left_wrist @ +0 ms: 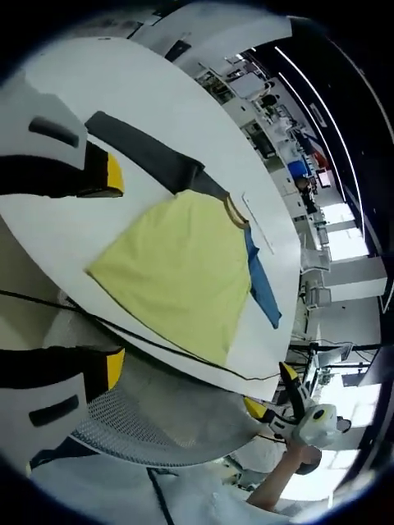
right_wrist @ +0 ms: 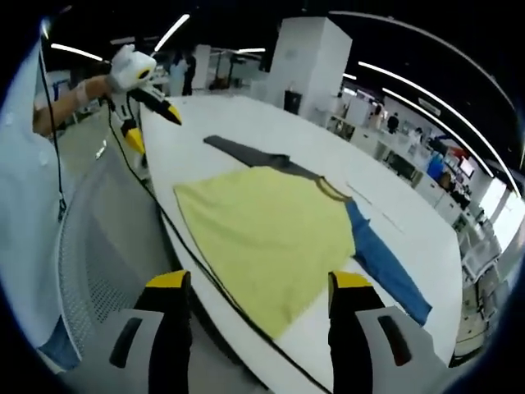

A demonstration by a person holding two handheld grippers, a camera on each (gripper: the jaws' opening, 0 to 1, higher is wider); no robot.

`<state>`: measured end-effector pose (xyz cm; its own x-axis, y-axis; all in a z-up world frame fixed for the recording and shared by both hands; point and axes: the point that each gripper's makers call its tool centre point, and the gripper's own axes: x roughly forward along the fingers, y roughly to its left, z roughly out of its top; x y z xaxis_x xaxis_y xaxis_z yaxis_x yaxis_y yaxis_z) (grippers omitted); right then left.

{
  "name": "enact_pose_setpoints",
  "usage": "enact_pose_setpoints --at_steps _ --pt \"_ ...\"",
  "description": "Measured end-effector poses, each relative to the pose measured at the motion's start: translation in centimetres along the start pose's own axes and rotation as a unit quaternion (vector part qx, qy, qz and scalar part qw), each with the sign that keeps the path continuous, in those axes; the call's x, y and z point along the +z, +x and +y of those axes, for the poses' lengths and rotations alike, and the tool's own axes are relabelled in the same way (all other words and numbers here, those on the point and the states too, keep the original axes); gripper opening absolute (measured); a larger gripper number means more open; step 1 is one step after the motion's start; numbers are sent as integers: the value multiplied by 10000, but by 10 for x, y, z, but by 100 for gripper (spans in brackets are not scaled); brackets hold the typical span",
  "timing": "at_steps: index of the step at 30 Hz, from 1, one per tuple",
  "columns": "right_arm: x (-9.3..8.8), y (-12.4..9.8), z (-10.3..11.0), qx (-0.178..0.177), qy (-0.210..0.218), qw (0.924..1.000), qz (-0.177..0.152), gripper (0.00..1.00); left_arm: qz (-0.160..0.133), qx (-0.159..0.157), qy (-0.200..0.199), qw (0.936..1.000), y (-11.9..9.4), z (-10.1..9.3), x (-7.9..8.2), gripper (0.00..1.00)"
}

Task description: Fold the garment on the visible template until the final outline fits inside the template.

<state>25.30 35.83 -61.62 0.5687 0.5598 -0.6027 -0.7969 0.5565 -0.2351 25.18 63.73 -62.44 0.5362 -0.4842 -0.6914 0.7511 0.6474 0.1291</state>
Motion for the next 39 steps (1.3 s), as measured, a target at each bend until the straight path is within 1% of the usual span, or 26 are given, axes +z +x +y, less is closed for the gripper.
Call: enact_pose_setpoints --at_steps 4,8,12,14,15,17,19,22,25,27,32,36,39 --pt "8 0 5 -65 17 10000 -62 72 23 -82 54 9999 -4 2 -4 74" --pt "10 0 10 -118 64 9999 -31 74 -6 -203 57 9998 -3 2 -6 78" --pt "10 -1 15 -202 180 9996 -19 78 -49 -312 100 9995 0 2 -6 81" --pt "10 -3 16 -307 232 9993 4 80 -67 -361 149 9992 1 1 -5 83" --pt "10 -4 15 -382 270 9989 8 82 -76 -366 175 9991 2 1 -5 86" --pt "10 -7 16 -455 302 9985 -15 84 -165 -382 336 9986 3 1 -1 89" --pt "11 -10 16 -515 366 9980 -61 86 -196 -434 367 9982 4 -1 2 92" --pt "7 -12 13 -630 434 9971 0 90 -287 -558 396 9972 5 -5 7 99" --pt "7 -14 13 -638 486 9968 -28 94 -317 -664 416 9964 7 -7 11 100" --pt "7 -14 12 -653 537 9964 -62 99 -307 -665 417 9964 9 -7 12 100" --pt "5 -14 7 -612 541 9966 -37 100 -243 -638 408 9968 15 -4 15 100" --pt "3 -14 0 -509 488 9975 -53 100 -268 -560 355 9974 19 -5 24 100" --pt "-3 -16 -10 -430 463 9980 -38 100 -293 -488 276 9980 21 -7 30 100"
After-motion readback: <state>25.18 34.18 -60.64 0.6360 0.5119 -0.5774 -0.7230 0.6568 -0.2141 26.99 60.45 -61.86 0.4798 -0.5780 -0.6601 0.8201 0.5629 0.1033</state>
